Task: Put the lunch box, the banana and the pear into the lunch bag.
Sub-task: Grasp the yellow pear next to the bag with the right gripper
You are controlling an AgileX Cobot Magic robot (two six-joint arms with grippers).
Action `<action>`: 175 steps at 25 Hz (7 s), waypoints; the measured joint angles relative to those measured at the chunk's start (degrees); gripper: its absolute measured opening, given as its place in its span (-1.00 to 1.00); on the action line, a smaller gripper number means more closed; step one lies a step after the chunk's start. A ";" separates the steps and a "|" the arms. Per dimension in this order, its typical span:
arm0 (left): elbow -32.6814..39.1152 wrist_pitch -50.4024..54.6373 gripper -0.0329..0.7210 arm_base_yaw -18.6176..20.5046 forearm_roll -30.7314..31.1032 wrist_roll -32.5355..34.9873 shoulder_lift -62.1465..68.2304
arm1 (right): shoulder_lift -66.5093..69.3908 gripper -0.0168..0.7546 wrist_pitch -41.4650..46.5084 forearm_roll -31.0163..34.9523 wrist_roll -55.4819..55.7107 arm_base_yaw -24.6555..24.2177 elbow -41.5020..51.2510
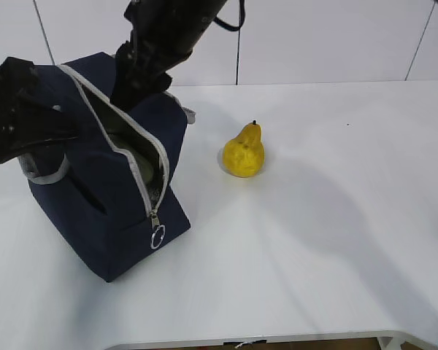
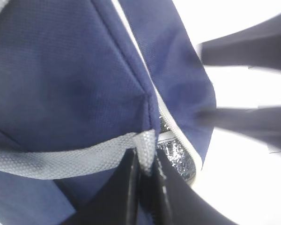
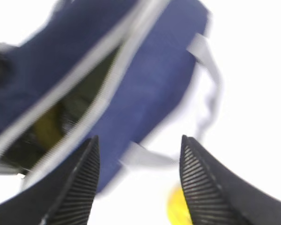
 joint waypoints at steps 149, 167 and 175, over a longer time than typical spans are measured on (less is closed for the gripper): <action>0.00 -1.34 -0.89 0.00 0.34 5.18 0.00 | 2.12 0.51 -26.98 76.49 -65.54 -26.17 50.10; 0.00 -1.39 -0.89 0.00 0.34 5.18 0.00 | 2.16 0.43 -27.20 76.49 -65.43 -26.17 50.10; 0.00 -1.39 -0.89 0.00 0.34 5.18 0.00 | 2.16 0.11 -27.20 76.49 -65.43 -26.17 50.10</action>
